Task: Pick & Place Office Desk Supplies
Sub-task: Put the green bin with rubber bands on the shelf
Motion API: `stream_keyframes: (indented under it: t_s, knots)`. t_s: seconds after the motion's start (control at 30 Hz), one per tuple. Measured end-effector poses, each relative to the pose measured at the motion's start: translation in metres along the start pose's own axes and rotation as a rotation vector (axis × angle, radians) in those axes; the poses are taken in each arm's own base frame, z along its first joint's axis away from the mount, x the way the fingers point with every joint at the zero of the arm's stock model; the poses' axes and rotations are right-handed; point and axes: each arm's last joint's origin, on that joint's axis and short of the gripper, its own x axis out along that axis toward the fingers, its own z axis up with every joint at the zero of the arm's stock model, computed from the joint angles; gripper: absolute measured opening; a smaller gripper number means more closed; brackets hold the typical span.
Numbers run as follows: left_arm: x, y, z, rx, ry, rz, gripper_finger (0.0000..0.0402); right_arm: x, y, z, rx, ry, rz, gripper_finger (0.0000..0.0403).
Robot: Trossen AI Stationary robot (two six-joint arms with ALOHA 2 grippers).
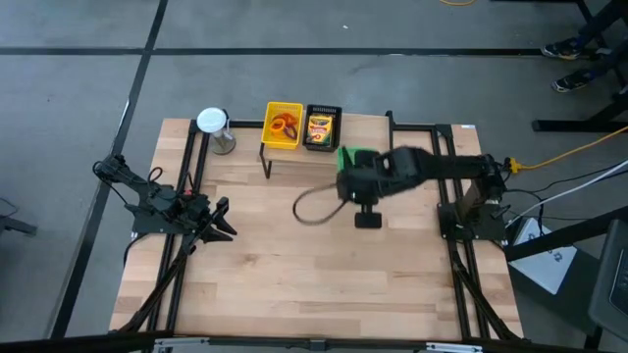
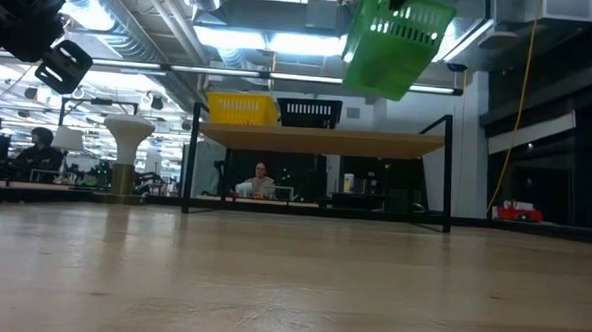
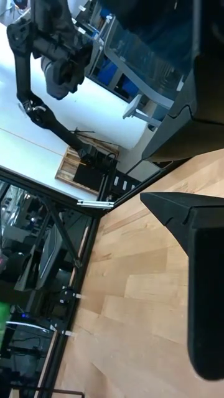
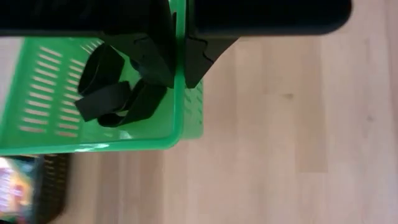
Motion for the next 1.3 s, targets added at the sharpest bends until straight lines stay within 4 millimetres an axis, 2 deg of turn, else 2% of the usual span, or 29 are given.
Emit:
stream_keyframes:
  t_s: [0.43, 0.53, 0.87, 1.1, 1.3]
  knots:
    - [0.000, 0.000, 0.000, 0.000, 0.000, 0.000, 0.0086, 0.011, -0.062, -0.002, 0.090, 0.038, -0.075, 0.0012]
    - [0.000, 0.000, 0.000, 0.000, 0.000, 0.000, 0.0086, 0.009, -0.073, -0.008, 0.121, 0.040, -0.084, 0.0012]
    - [0.000, 0.000, 0.000, 0.000, 0.000, 0.000, 0.0086, 0.013, -0.082, -0.058, 0.087, 0.126, -0.140, 0.0012]
    - [0.000, 0.000, 0.000, 0.000, 0.000, 0.000, 0.0086, 0.013, -0.086, -0.053, 0.080, 0.038, -0.143, 0.0012]
    - [0.000, 0.000, 0.000, 0.000, 0.000, 0.000, 0.0086, 0.030, -0.104, -0.049, 0.077, 0.085, -0.140, 0.0012]
